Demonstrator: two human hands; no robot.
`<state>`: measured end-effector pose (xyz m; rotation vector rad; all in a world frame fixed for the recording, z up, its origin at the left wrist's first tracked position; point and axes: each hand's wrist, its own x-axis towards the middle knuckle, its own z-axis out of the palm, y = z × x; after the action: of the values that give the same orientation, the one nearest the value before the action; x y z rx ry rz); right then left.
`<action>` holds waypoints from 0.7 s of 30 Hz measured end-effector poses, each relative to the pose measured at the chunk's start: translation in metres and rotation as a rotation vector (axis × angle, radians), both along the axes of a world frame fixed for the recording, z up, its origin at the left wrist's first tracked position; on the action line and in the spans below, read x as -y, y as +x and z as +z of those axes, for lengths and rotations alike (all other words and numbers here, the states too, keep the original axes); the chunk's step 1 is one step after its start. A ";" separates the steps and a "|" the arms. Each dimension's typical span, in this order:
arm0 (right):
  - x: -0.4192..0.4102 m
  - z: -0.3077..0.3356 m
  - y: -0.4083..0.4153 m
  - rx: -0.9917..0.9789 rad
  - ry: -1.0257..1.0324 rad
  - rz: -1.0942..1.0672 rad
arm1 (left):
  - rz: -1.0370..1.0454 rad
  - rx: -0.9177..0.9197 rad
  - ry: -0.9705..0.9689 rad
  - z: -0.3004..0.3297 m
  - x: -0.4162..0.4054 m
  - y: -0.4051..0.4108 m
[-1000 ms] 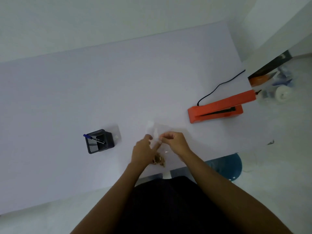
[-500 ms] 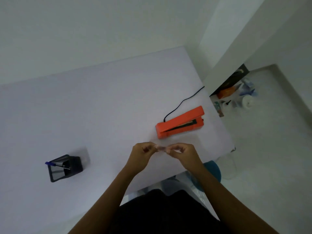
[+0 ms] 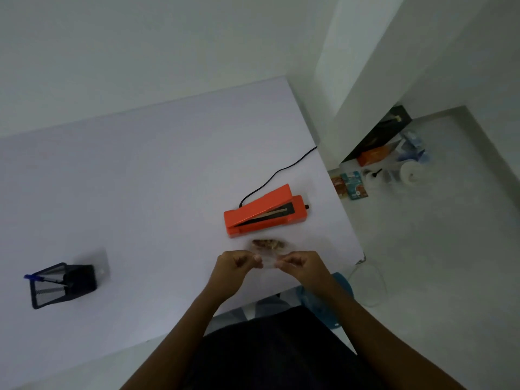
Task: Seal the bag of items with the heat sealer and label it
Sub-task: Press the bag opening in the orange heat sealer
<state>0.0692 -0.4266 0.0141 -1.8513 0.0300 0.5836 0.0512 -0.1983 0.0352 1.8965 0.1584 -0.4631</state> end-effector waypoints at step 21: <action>-0.008 -0.014 0.069 -0.362 0.046 -0.289 | 0.607 -0.312 -0.152 -0.024 0.036 0.051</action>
<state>0.1380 -0.4185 -0.0004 -1.6380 0.5117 0.6997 0.1023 -0.2348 0.0114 1.5192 0.8527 -0.3354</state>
